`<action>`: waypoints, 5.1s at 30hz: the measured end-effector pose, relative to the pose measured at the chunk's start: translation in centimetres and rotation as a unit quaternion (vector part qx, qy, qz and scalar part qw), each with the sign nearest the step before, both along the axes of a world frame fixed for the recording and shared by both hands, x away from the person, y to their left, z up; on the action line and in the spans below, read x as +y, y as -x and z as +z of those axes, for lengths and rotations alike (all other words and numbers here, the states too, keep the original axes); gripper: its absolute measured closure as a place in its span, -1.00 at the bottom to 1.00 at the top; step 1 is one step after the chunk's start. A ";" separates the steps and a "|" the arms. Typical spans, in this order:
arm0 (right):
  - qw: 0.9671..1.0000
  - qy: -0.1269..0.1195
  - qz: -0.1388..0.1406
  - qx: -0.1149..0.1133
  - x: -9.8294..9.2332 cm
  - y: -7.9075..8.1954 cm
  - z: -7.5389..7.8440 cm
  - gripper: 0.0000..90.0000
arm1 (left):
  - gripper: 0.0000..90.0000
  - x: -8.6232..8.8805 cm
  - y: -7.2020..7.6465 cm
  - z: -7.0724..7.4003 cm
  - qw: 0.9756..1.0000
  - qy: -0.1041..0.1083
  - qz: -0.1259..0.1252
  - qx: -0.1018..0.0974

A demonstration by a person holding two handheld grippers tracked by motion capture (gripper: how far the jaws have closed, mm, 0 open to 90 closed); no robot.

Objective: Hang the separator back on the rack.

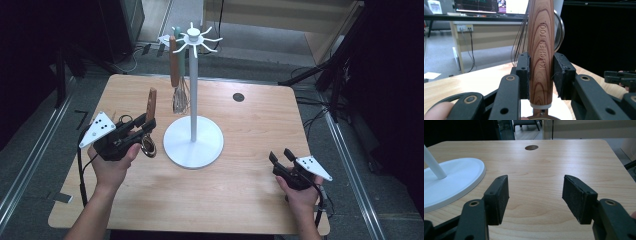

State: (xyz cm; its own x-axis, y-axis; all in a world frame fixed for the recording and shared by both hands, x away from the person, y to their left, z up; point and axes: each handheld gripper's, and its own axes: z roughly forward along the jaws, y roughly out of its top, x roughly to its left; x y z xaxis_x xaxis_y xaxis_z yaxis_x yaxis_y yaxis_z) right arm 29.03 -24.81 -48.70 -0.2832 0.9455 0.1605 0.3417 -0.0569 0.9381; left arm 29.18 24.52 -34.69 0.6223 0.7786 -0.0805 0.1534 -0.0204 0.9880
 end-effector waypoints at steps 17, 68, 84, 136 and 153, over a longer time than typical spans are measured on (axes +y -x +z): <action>1.000 -0.001 -0.001 0.000 0.0 0.0 0.0 -0.13 | 0.56 -0.8 -0.2 1.7 1.000 0.011 -0.005 -0.027; 1.000 0.001 0.001 0.000 0.1 0.0 0.0 -0.12 | 0.56 -3.2 -1.3 5.9 0.994 0.044 -0.024 -0.095; 1.000 -0.002 0.001 0.000 0.0 0.0 0.0 -0.12 | 0.56 -4.1 -1.7 7.0 0.992 0.049 -0.031 -0.111; 1.000 0.000 0.004 -0.001 0.0 0.1 0.0 -0.12 | -0.33 -3.8 -2.0 3.8 0.995 0.044 0.001 -0.094; 1.000 0.001 0.006 0.004 0.3 0.1 -0.1 -0.13 | -0.79 -0.4 -0.7 -0.6 0.995 0.047 0.047 -0.068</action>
